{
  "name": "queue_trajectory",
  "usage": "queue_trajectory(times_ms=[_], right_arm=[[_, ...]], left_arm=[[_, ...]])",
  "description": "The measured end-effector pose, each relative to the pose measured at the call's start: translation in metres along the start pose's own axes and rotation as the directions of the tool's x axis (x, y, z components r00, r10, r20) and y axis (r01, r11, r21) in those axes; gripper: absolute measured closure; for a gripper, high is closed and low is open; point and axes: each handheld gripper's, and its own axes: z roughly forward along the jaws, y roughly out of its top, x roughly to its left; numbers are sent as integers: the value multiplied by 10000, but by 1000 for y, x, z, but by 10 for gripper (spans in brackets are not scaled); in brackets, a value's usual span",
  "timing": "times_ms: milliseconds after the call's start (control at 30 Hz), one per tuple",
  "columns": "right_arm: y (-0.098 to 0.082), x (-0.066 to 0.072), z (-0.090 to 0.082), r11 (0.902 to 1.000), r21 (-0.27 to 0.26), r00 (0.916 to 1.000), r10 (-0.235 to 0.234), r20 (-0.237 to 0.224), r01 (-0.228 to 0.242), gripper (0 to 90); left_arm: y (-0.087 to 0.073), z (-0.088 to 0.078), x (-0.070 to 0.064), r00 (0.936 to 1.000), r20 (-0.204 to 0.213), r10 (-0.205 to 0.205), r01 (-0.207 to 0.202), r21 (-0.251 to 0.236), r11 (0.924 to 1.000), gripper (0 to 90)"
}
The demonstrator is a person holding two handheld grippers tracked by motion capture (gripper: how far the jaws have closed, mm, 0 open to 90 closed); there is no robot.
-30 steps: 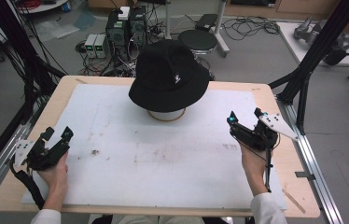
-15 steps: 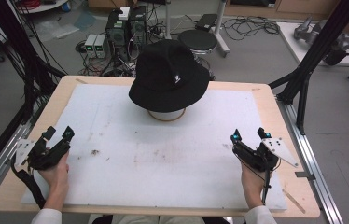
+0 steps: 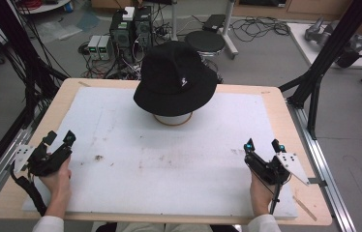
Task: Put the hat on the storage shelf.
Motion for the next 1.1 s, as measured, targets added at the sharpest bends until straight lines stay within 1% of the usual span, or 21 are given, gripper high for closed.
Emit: queue_trajectory(times_ms=[33, 67, 233, 300, 333, 433, 500, 767, 900, 1000, 1100], right_arm=[[-1, 1, 1, 9999, 93, 9999, -132, 30, 132, 129], [-3, 2, 2, 9990, 225, 9993, -377, 74, 375, 128], [-5, 8, 5, 9966, 551, 9981, -613, -28, 613, 133], [-6, 7, 6, 9953, 695, 9976, -684, 48, 679, 134], [-6, 7, 6, 9953, 719, 9978, -659, 78, 652, 134], [-6, 4, 8, 9960, 834, 9993, -331, 148, 318, 134], [-6, 3, 8, 9962, 846, 9996, -235, 160, 221, 134], [-7, 3, 10, 9953, 944, 9997, -236, 48, 230, 136], [-7, 2, 10, 9946, 1028, 9999, -119, 19, 117, 137], [-7, 1, 11, 9934, 1146, 10000, 61, -22, -58, 137], [-7, 1, 11, 9930, 1179, 10000, 87, -48, -80, 137]], left_arm=[[0, 0, 0, 10000, 21, -5, 5, 2, 10000, 270], [0, 0, 0, 10000, 28, 11, -11, 21, 10000, 270], [-1, 1, -2, 9999, 75, 74, -75, 83, 9999, 271], [-1, 1, -2, 9999, 60, 95, -95, 95, 9999, 270], [-1, 1, -2, 9999, 61, 84, -85, 113, 9999, 271], [-2, 0, -2, 9999, 65, 87, -87, 134, 9999, 271], [-2, 0, -2, 9999, 72, 113, -114, 156, 9998, 270], [-2, -1, -1, 10000, 36, 72, -73, 178, 9998, 271], [-2, -1, -1, 10000, 32, 26, -27, 182, 9998, 271], [-2, -1, -1, 10000, 30, 12, -12, 187, 9998, 270], [-2, -1, -1, 10000, 35, -17, 16, 202, 9998, 270]])
